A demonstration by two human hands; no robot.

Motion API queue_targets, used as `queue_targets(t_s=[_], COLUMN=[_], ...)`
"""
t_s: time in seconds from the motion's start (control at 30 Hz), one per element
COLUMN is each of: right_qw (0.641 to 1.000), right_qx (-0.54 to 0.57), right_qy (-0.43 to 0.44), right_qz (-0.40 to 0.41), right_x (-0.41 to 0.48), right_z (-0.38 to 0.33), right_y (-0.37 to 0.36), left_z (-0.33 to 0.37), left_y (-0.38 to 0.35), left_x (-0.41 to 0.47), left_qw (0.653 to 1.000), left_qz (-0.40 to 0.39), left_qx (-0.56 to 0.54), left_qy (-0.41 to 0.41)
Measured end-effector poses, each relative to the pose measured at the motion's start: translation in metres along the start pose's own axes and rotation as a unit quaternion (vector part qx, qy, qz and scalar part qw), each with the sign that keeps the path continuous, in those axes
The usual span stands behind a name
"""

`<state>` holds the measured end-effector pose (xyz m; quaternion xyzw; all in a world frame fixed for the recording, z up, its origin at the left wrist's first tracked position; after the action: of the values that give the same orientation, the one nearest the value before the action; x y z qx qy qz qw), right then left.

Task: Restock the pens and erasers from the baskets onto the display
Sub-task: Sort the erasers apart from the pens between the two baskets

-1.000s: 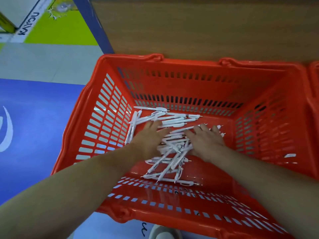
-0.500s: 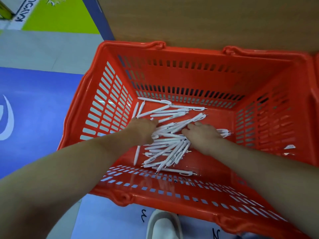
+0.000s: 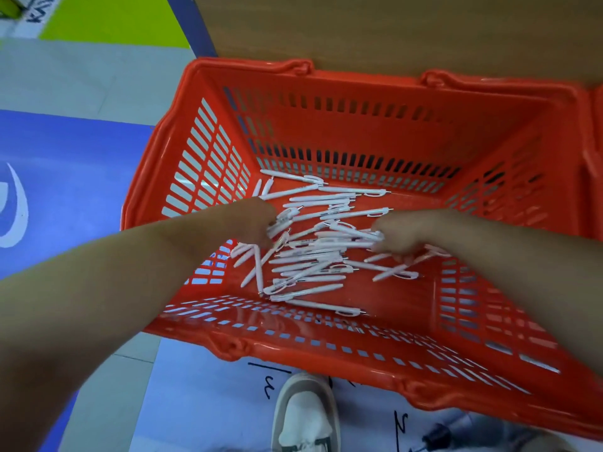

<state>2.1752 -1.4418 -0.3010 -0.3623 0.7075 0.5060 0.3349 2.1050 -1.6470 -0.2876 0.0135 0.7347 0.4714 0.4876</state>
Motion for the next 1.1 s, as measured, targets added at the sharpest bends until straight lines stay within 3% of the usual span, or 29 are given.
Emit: queue_targets(t_s=[0.13, 0.27, 0.43, 0.5, 0.57, 0.63, 0.77, 0.87, 0.93, 1.1], right_qw=[0.998, 0.986, 0.977, 0.958, 0.914, 0.844, 0.707, 0.657, 0.631, 0.642], right_qx=[0.012, 0.114, 0.202, 0.282, 0.399, 0.529, 0.696, 0.74, 0.762, 0.747], right_qy=[0.038, 0.083, 0.042, 0.027, 0.02, 0.031, 0.086, 0.105, 0.117, 0.108], right_qz=[0.044, 0.084, 0.052, 0.049, 0.075, 0.082, 0.094, 0.101, 0.09, 0.135], right_x=[-0.002, -0.016, -0.024, -0.025, -0.031, -0.041, -0.059, -0.069, -0.075, -0.078], right_z=[-0.004, -0.017, -0.021, -0.02, -0.017, -0.019, -0.041, -0.058, -0.065, -0.062], right_y=[0.006, 0.018, 0.012, 0.009, 0.014, 0.019, 0.026, 0.027, 0.026, 0.022], left_z=[-0.01, -0.01, 0.002, 0.007, 0.008, 0.006, 0.021, 0.037, 0.041, 0.052], left_y=[0.011, 0.028, 0.041, 0.051, 0.064, 0.076, 0.093, 0.099, 0.101, 0.098], left_x=[-0.008, -0.017, -0.025, -0.029, -0.034, -0.042, -0.052, -0.049, -0.048, -0.053], left_qw=[0.998, 0.99, 0.982, 0.978, 0.964, 0.926, 0.798, 0.718, 0.688, 0.637], left_qz=[0.017, 0.049, 0.059, 0.071, 0.095, 0.127, 0.161, 0.169, 0.199, 0.265], left_qx=[-0.046, -0.109, -0.164, -0.183, -0.234, -0.347, -0.58, -0.674, -0.695, -0.719], left_qy=[0.035, 0.068, 0.077, 0.077, 0.077, 0.074, 0.042, 0.037, 0.061, 0.085])
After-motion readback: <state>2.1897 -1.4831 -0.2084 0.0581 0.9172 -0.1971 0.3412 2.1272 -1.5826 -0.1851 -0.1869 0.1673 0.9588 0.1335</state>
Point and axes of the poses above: each hand's wrist, its own x-axis towards the middle knuckle, its own y-axis out of the back of the hand, z = x × y, the point moved 8 cm from there along x, towards the middle knuckle, and after that the axes turned 9 degrees about x, right-handed, at the moved point
